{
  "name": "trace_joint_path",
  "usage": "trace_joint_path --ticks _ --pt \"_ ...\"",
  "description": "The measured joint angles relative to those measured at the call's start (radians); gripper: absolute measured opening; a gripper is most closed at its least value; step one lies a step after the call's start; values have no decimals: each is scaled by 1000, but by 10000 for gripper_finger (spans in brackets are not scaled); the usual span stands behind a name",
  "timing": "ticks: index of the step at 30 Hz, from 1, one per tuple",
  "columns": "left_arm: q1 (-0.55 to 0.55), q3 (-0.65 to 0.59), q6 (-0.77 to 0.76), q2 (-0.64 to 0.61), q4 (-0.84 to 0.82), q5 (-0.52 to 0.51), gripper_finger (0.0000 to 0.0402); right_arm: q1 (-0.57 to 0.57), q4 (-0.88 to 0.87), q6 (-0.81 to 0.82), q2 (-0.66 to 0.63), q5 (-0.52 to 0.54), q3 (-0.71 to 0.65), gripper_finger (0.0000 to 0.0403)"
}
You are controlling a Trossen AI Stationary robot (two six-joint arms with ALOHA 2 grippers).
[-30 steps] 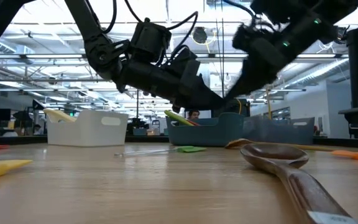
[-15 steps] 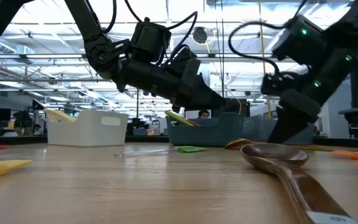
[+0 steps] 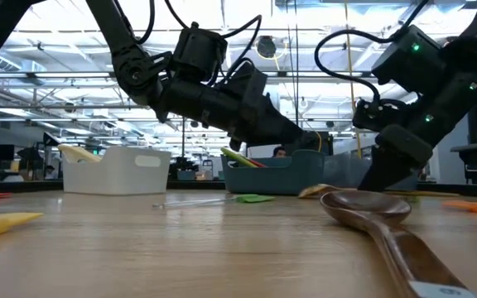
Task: Pick & Place Kitchen Items
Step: Put the gold serving spoon into the blue bin
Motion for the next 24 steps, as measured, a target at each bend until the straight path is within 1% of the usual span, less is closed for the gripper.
trace_joint_path --ticks 3,5,6,9,12,16,19,21,24 --pt "-12 0 -15 0 0 6 140 1 110 -17 -1 -12 -2 24" --pt "-23 0 -28 0 -1 8 140 1 203 -34 -14 -10 0 21" --pt "-29 0 -40 0 1 8 140 0 238 -43 -22 2 1 18" --pt "-51 -1 -47 0 42 7 140 1 340 -93 -50 89 -2 16" --pt "-83 -1 -14 0 103 8 140 -8 465 -170 -106 128 1 16" --pt "-120 -2 29 -28 177 8 140 -14 519 -244 -182 128 -1 19" --pt "-136 -2 92 -84 167 -4 140 -14 532 -305 -252 126 1 17" --pt "-141 -1 129 -122 153 -19 140 -15 554 -328 -284 82 1 17" --pt "-141 -1 183 -159 148 -19 140 -14 672 -357 -301 -41 1 19"
